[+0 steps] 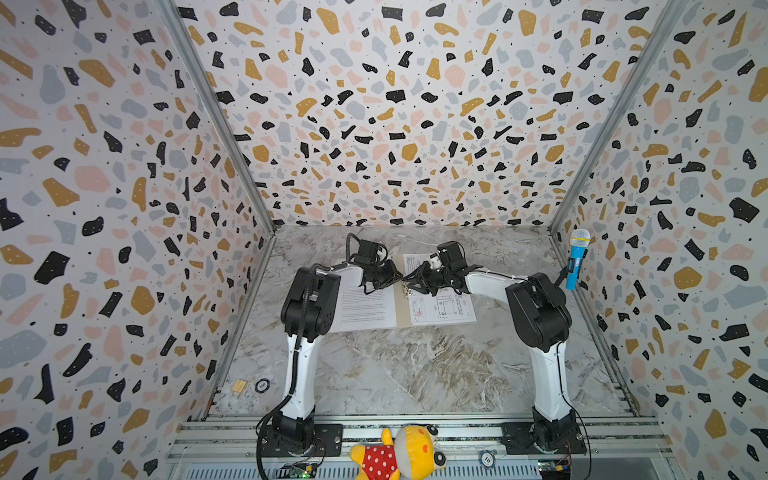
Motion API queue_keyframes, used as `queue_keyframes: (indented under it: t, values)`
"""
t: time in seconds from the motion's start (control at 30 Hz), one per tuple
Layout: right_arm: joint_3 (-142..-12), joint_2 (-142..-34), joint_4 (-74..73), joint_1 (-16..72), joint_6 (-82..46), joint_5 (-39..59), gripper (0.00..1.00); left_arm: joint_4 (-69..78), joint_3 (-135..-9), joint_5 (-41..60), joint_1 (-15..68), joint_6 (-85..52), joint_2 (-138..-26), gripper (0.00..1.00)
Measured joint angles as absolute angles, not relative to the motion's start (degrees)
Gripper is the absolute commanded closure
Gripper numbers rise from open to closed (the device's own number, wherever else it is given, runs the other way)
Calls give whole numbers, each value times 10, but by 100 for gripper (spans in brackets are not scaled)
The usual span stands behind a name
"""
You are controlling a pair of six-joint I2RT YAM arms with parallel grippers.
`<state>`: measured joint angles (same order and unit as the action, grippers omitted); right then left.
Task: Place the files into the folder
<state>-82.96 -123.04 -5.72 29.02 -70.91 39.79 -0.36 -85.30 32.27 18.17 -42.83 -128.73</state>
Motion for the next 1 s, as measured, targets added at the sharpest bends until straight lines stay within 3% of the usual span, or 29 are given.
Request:
queue_keyframes:
  t: [1.0]
  values:
    - [-818,-1236,-66,296,-733,410,84,-4,-853,320,182,-424,-1288,86]
